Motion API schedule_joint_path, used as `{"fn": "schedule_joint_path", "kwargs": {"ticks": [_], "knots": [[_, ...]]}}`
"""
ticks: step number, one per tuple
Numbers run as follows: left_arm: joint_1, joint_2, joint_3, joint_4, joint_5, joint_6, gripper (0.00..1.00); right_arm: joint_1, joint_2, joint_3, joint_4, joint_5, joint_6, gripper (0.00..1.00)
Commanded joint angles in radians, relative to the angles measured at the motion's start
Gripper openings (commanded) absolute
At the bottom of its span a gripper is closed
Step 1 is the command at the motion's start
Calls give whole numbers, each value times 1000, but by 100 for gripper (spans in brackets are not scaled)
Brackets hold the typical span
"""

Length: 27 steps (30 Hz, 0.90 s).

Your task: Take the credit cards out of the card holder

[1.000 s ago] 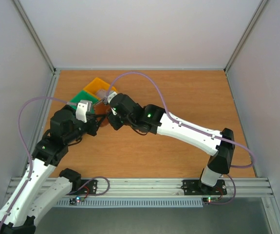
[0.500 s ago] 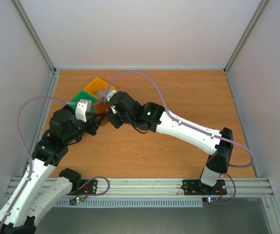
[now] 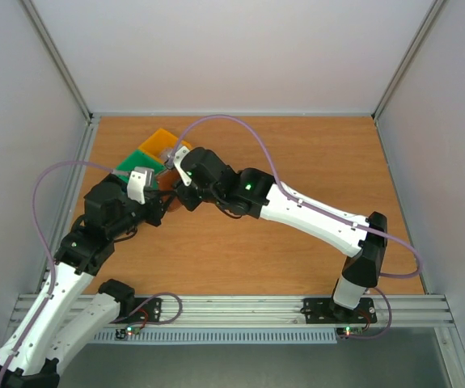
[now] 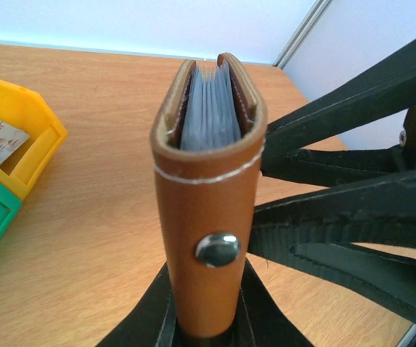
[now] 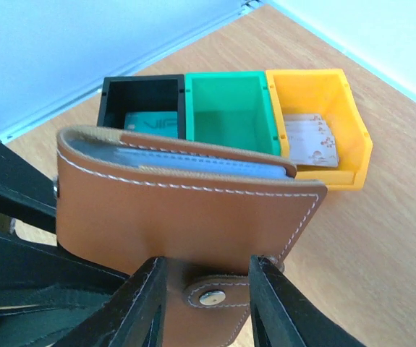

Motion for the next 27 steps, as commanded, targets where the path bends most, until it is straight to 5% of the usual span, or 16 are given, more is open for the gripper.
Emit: {"fn": "schedule_joint_path", "kwargs": {"ticks": [1,23,27], "knots": [[-6,-10,5,73,43,4,0,5,26,51,16,8,0,33],[-6,-12,-3,93,10,2,0,6,83,71,-92,48,102,36],[-6,-14,-10,101,36,3,0,6,85,80,-90,93,98,24]]}}
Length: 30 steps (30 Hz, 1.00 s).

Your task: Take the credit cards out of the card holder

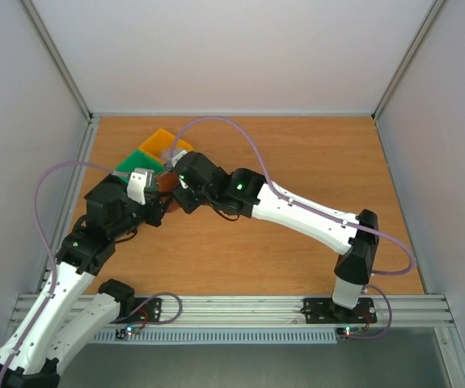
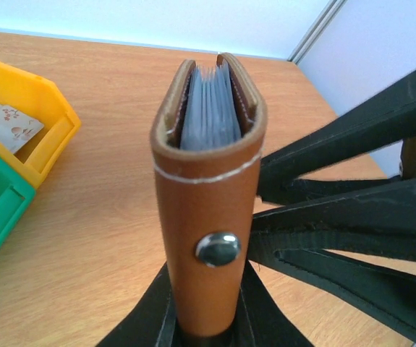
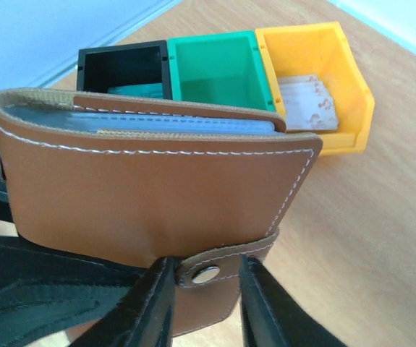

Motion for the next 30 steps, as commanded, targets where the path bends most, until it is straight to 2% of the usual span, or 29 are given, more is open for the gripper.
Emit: {"fn": "schedule_joint_path", "kwargs": {"ticks": [1,2,3,7,11,13,15,16,17,20,24,27,30], "knots": [[-6,-15,-2,115,72,5,0,4,29,30,-11,73,10,19],[-6,-14,-5,117,75,4,0,3,32,35,-15,89,8,8],[-6,-16,-8,118,76,4,0,3,36,40,-23,110,6,2],[-6,-25,-8,107,83,7,0,-17,19,24,-59,224,3,1],[-6,-33,-3,73,76,8,0,-102,-61,-67,-68,285,5,1],[-6,-36,-6,67,92,17,0,-157,-114,-124,-60,238,-2,1],[-6,-39,-17,81,133,18,0,-209,-175,-193,-19,69,-71,1],[-6,-40,-25,91,165,19,0,-228,-210,-242,8,-33,-119,6],[-6,-43,-34,115,199,23,0,-242,-248,-287,37,-102,-156,19],[-7,-41,-47,142,268,28,0,-276,-386,-392,84,-333,-235,48],[-5,-30,-38,128,238,39,0,-300,-508,-450,91,-576,-270,74],[-6,-21,-39,139,195,77,0,-300,-517,-467,168,-671,-192,97],[-6,-19,-46,173,223,87,0,-299,-482,-475,282,-693,-84,98]]}}
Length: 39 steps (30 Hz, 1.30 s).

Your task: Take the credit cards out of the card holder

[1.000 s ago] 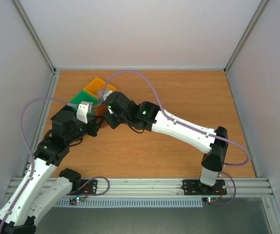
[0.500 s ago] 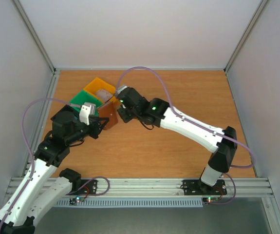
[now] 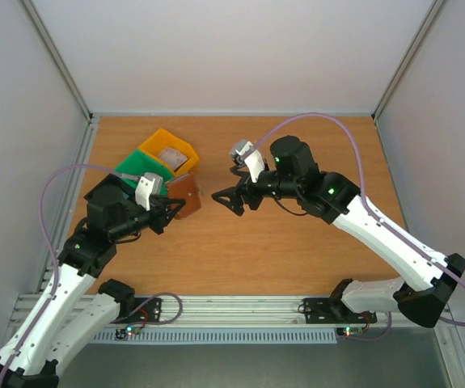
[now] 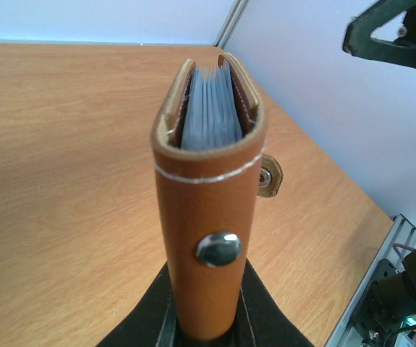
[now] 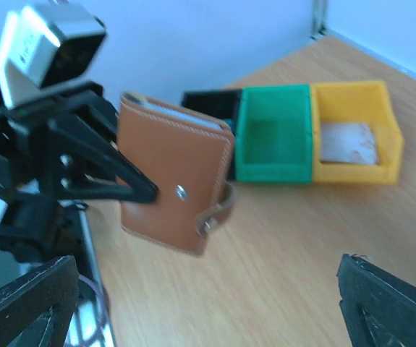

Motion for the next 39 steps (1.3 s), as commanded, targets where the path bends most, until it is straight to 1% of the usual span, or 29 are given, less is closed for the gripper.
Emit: {"fn": "schedule_joint_path", "kwargs": {"ticks": [1,3,5,7,10,13,16,19,21,23,25,28,30,32,34,37,39], "knots": [[3,2,-6,125,41,37,0,3,60,-33,201,-154,140,99],[3,-5,-13,160,107,23,0,3,97,-23,239,-171,163,99],[3,-21,-32,230,228,17,0,-2,130,-5,237,-199,153,98],[3,-39,-56,299,304,6,0,-23,130,-7,238,-247,141,98],[3,-58,-85,396,379,-27,0,-94,98,-49,272,-384,162,93],[2,-60,-110,489,431,-53,0,-111,85,-57,214,-409,114,86],[3,-62,-121,541,475,-77,0,-111,77,-53,131,-408,55,79],[3,-60,-122,553,490,-77,0,-111,73,-50,85,-429,27,75],[3,-54,-120,552,486,-75,0,-111,77,-34,45,-415,9,70],[3,-50,-117,553,486,-70,0,-111,82,-13,-17,-351,-15,66],[2,-47,-112,536,466,-60,0,-111,78,0,-86,-259,-43,66],[2,-45,-87,441,401,5,0,-111,75,24,-152,-145,-53,66],[2,-47,-77,377,387,69,0,-111,83,40,-175,-109,-49,64],[2,-48,-71,343,406,116,0,-106,89,51,-179,-122,-48,64],[2,-47,-65,333,440,134,0,-96,79,44,-154,-177,-56,63],[2,-49,-61,344,496,140,0,-90,33,3,-79,-349,-63,64],[2,-45,-61,350,507,144,0,-86,16,-22,-16,-416,-45,64]]}}
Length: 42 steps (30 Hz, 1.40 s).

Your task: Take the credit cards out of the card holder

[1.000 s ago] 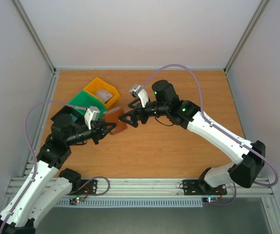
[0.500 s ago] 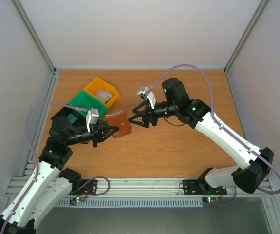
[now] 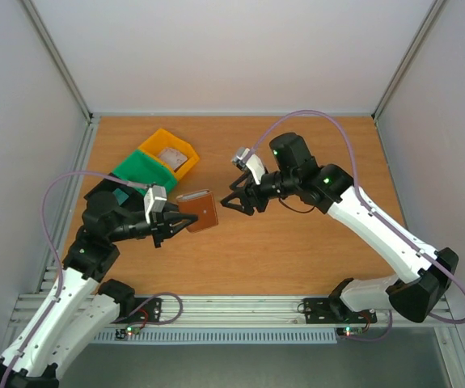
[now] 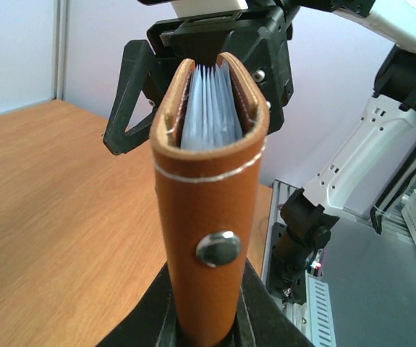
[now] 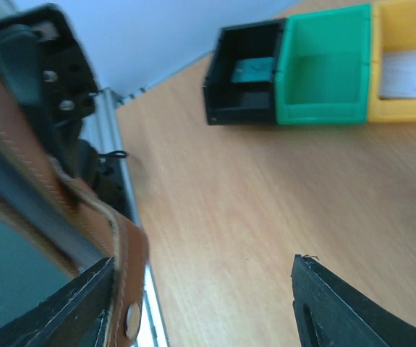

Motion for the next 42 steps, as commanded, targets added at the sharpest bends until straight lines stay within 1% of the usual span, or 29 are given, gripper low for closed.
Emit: {"fn": "schedule_joint_path", "kwargs": {"ticks": [1,4,7,9,12,16,20,21,22,26,28,30,33,34,35,37,39,40,41,42], "knots": [[-1,-6,40,41,74,49,0,21,-57,-33,103,-171,-1,64],[-1,4,21,120,108,9,0,62,-46,-29,89,-175,-15,62],[-6,18,-7,288,153,-69,0,84,-59,-31,88,-186,-20,58],[-17,23,-19,368,185,-143,0,94,-72,-32,85,-177,-23,57],[-38,36,-23,379,207,-142,0,117,-76,-31,75,-170,-34,57],[-68,52,-31,398,186,-156,0,158,-66,-26,68,-187,-61,58],[-71,68,-23,393,168,-162,0,172,-63,-25,84,-272,-71,58],[-71,72,-23,392,168,-165,0,172,-63,-27,92,-279,-66,56],[-71,73,-25,391,169,-167,0,172,-65,-30,103,-286,-62,51],[-71,72,-29,366,131,-170,0,172,-63,-42,155,-329,-35,30],[-71,70,-32,358,124,-173,0,172,-73,-63,212,-339,-15,14],[-71,66,-39,358,126,-181,0,172,-75,-77,244,-335,6,3],[-71,56,-54,362,123,-193,0,172,-73,-83,259,-313,25,1],[-71,53,-57,360,120,-194,3,171,-78,-90,270,-290,34,1],[-71,49,-61,355,111,-198,13,170,-85,-98,282,-259,47,1],[-71,39,-68,340,74,-207,54,161,-99,-113,301,-188,78,1],[-71,33,-79,314,20,-211,85,145,-103,-118,308,-114,133,1],[-71,24,-81,292,-40,-203,95,138,-99,-116,302,-78,158,1],[-71,18,-83,260,-91,-190,99,135,-95,-109,293,-46,181,1],[-71,9,-81,227,-165,-156,99,135,-89,-93,279,-8,205,1]]}}
